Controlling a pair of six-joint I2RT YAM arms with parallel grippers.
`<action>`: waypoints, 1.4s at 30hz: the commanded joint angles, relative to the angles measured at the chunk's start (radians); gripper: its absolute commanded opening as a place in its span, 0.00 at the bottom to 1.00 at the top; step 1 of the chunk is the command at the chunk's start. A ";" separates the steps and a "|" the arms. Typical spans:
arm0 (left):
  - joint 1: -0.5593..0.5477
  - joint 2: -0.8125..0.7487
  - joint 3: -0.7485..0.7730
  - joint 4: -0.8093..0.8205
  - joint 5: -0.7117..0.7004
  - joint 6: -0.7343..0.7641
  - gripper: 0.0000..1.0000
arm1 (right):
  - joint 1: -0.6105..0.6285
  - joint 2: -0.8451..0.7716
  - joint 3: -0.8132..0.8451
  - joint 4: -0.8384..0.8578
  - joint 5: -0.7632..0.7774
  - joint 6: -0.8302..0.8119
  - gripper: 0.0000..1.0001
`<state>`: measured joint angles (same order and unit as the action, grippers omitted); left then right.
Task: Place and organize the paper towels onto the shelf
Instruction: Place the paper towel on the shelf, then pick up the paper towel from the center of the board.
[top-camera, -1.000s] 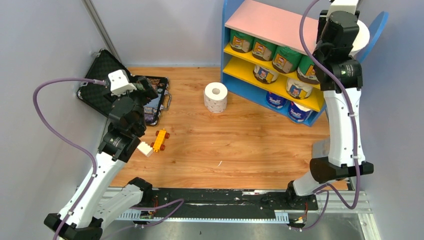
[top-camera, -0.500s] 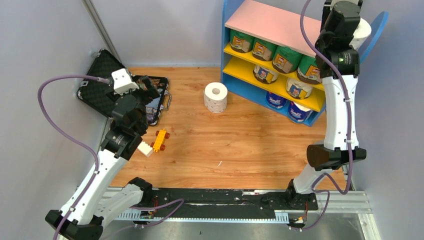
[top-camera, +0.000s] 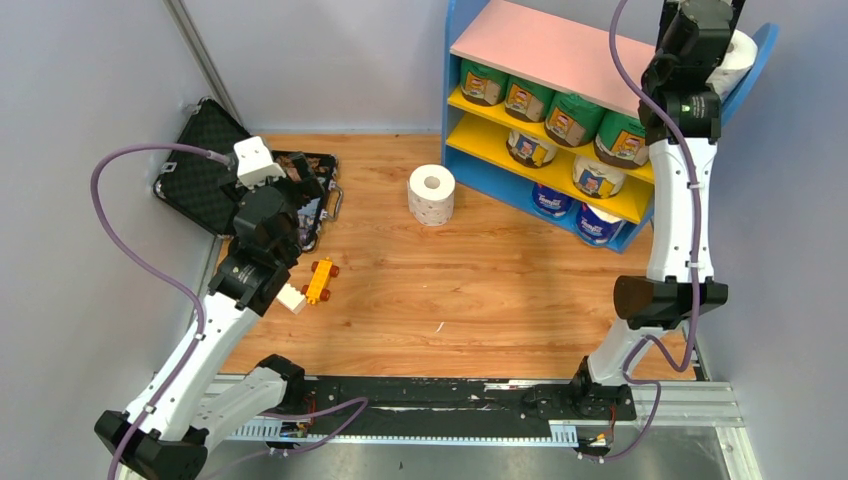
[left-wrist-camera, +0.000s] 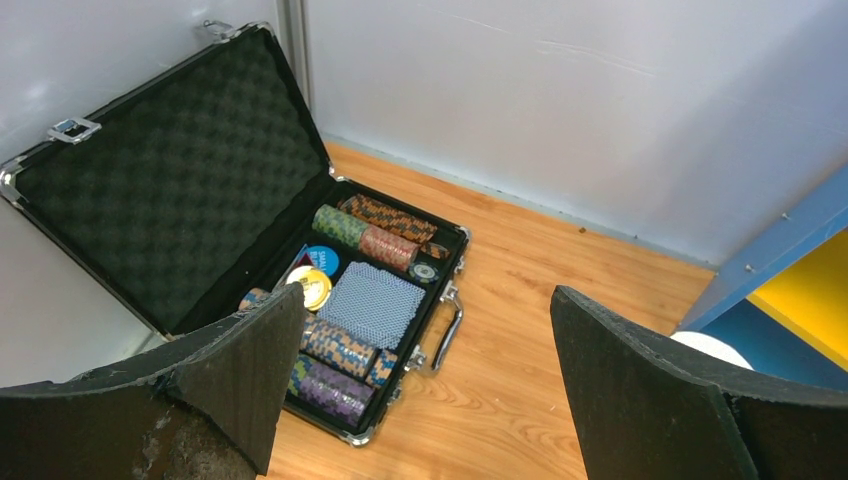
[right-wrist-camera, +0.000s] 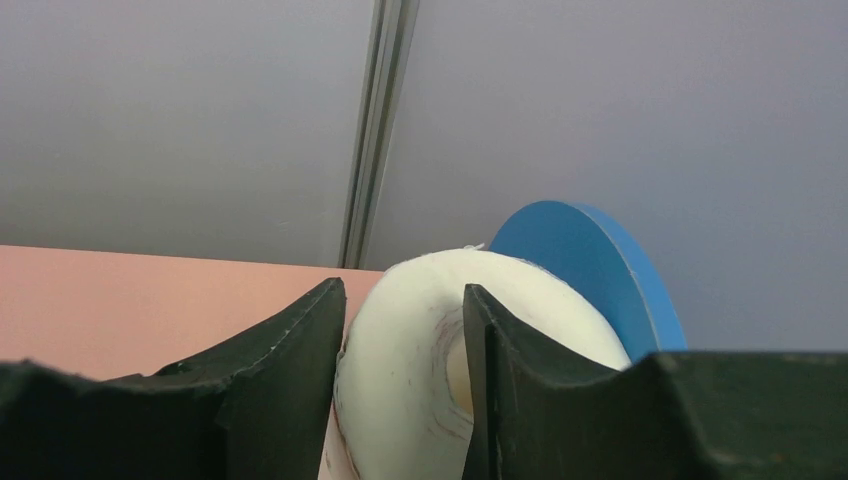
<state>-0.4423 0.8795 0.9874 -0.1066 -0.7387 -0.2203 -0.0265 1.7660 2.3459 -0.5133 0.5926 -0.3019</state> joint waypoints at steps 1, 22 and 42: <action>0.007 0.004 0.000 0.056 -0.016 0.018 1.00 | -0.032 0.033 0.031 0.011 0.017 -0.015 0.51; 0.007 -0.035 0.002 0.050 -0.002 0.006 1.00 | 0.149 -0.228 -0.187 0.113 -0.171 -0.009 0.96; 0.007 -0.057 0.002 0.051 -0.005 0.003 1.00 | 0.666 -0.216 -0.566 -0.005 -0.396 0.251 0.97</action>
<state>-0.4423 0.8322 0.9863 -0.1062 -0.7383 -0.2184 0.6346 1.5269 1.7912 -0.4820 0.3260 -0.2062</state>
